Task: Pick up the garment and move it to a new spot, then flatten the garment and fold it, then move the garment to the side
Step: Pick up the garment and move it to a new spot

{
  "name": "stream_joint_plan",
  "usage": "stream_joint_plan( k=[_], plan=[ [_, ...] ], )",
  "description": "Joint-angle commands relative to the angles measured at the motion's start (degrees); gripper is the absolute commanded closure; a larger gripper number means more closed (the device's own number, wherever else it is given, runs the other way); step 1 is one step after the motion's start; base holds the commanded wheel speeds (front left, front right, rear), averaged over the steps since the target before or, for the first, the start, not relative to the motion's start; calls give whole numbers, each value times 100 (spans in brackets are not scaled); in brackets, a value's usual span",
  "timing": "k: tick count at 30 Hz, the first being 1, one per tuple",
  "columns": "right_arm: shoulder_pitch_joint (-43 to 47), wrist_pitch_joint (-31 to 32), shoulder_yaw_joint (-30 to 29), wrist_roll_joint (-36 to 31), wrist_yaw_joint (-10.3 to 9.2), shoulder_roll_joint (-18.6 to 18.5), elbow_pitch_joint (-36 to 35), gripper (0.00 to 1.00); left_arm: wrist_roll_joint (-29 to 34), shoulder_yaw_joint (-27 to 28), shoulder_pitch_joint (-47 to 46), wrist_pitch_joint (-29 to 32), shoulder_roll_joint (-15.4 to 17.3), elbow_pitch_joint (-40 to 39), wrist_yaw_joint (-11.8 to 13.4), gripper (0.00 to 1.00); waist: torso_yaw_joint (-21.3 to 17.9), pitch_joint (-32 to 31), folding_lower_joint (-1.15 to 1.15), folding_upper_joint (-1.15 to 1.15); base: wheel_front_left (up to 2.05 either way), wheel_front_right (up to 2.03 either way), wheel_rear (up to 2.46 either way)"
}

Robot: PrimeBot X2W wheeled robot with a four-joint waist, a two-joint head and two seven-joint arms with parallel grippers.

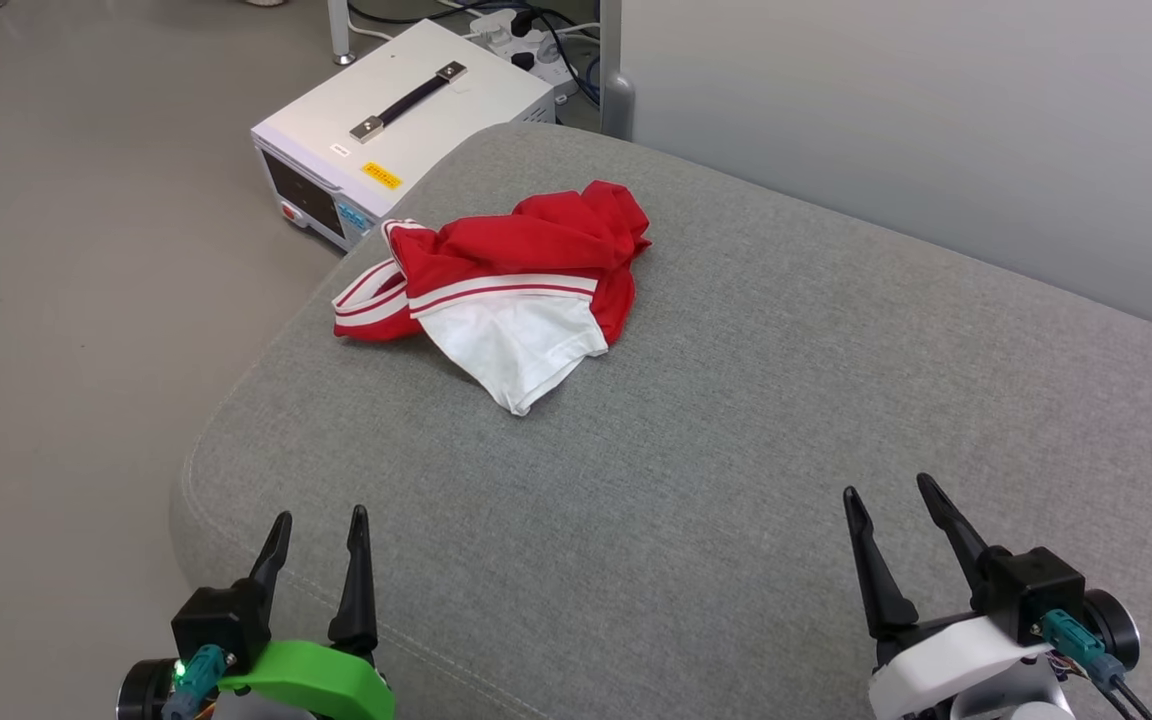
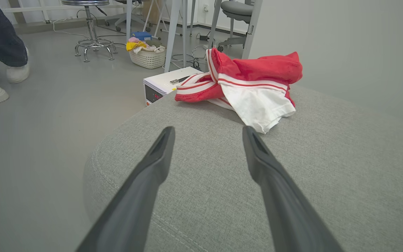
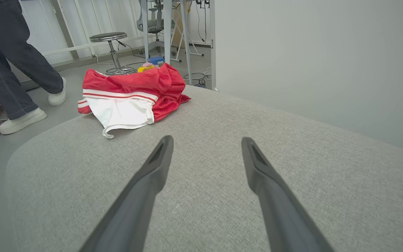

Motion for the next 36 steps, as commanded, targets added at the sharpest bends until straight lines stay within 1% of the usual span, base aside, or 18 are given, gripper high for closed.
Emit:
stream_joint_plan(
  k=[1, 9, 14, 16, 18, 20, 23, 25, 28, 32, 33, 36],
  plan=[
    [51, -52, 15, 25, -4, -10, 14, 0, -26, 21, 97, -34, -23, -4, -27, 0, -22, -4, 0, 0, 0, 0, 0],
    [39, -52, 34, -31, -4, -32, 5, 0, -44, 71, 103, -34, -23, -62, -34, 0, -153, 102, 0, 0, 0, 0, 0],
    [-69, -52, 70, -79, -4, -144, -67, 0, -21, 38, -142, -34, -19, -30, -101, 0, -357, 411, 0, 0, 0, 0, 0],
    [-144, -52, 60, -109, -4, -203, -119, 0, 22, -45, -354, -34, 64, 116, -147, 0, -481, 595, 0, 0, 0, 0, 0],
    [-216, -52, 49, -141, -4, -261, -179, 0, 29, -199, -641, -24, 219, 420, -181, 0, -610, 785, 0, 0, 0, 0, 0],
    [-281, -52, 41, -164, -4, -325, -239, 0, -7, -433, -1047, 109, 430, 736, -204, 0, -733, 984, 0, 0, 0, 0, 0],
    [-382, -52, 68, -196, -4, -410, -324, 0, -284, -817, -1723, 522, 767, 1061, -215, 0, -913, 1268, 0, 0, 0, 0, 0],
    [-465, -52, 94, -217, -4, -449, -388, 0, -597, -1187, -2177, 875, 1050, 1194, -217, 0, -1043, 1463, 0, 0, 0, 0, 0],
    [-616, -52, 112, -236, -4, -486, -483, 0, -1248, -1664, -2816, 1460, 1462, 1322, -218, 0, -1236, 1746, 0, 0, 0, 0, 0],
    [-777, -52, 138, -244, -4, -510, -554, 0, -1951, -2101, -3511, 2255, 1985, 1586, -218, 0, -1449, 2029, 0, 0, 0, 0, 0],
    [-843, -52, 158, -247, -4, -516, -572, 0, -2215, -2302, -3785, 2621, 2227, 1746, -219, 0, -1550, 2154, 0, 0, 0, 0, 0],
    [-931, -52, 177, -254, -4, -519, -584, 0, -2530, -2578, -4107, 3075, 2508, 1990, -219, 0, -1682, 2317, 0, 0, 0, 0, 0]
  ],
)
